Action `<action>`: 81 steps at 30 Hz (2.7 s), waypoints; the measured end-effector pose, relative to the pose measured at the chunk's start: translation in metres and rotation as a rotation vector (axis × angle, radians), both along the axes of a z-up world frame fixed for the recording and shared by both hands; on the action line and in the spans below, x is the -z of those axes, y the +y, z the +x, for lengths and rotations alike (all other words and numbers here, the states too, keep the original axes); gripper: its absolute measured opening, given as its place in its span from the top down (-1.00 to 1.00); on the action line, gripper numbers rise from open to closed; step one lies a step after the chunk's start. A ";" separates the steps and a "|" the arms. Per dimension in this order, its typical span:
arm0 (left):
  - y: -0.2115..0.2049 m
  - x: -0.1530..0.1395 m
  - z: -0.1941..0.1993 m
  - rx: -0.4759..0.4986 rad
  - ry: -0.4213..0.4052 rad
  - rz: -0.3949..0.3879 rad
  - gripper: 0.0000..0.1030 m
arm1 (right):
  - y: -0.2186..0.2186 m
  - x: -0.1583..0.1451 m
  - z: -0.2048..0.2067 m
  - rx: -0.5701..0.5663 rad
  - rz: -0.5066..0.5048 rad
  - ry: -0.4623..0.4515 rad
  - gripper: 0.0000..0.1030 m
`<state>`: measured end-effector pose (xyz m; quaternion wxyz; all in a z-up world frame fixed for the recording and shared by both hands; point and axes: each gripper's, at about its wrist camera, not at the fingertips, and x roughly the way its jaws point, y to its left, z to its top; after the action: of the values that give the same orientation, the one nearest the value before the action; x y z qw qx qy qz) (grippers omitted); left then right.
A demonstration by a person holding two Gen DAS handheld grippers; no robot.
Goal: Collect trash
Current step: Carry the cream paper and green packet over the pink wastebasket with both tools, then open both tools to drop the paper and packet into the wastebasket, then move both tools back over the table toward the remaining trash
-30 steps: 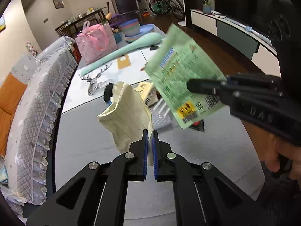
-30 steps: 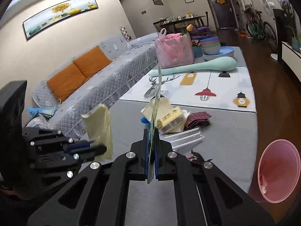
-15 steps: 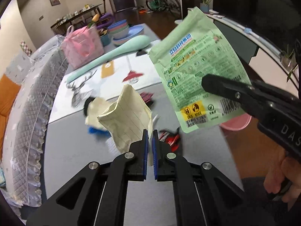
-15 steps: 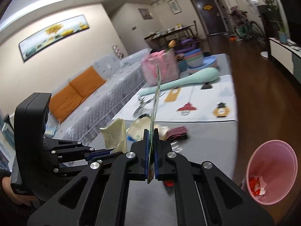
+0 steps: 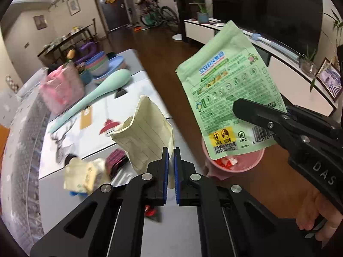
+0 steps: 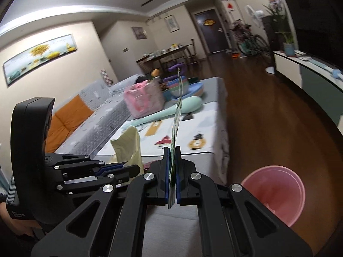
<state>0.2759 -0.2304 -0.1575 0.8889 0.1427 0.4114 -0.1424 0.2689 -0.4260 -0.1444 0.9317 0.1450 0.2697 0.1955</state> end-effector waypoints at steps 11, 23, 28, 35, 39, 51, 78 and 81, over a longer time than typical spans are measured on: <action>-0.058 0.009 0.024 0.101 0.024 -0.055 0.90 | -0.069 0.008 -0.003 0.144 0.018 0.015 0.90; -0.098 0.023 0.046 0.156 0.038 -0.068 0.89 | -0.104 0.015 0.001 0.201 0.019 0.004 0.91; -0.118 0.042 0.057 0.185 0.063 -0.095 0.89 | -0.124 0.034 0.014 0.257 -0.005 0.095 0.91; -0.146 0.099 0.072 0.213 0.178 -0.099 0.90 | -0.139 0.087 0.037 0.298 -0.019 0.313 0.91; -0.153 0.142 0.084 0.209 0.263 -0.085 0.89 | -0.145 0.110 0.047 0.313 0.001 0.411 0.91; -0.152 0.200 0.105 0.155 0.415 -0.118 0.87 | -0.154 0.167 0.068 0.336 -0.021 0.574 0.78; 0.108 0.000 -0.071 -0.109 0.074 -0.091 -0.85 | 0.067 0.019 -0.035 0.033 -0.103 0.167 -0.90; 0.121 -0.009 -0.089 -0.144 0.037 0.005 -0.85 | 0.098 0.011 -0.058 -0.013 -0.090 0.131 -0.90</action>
<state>0.1872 -0.1092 -0.1490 0.8887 0.1123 0.4375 -0.0794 0.2106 -0.3284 -0.1553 0.9163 0.1138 0.3394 0.1795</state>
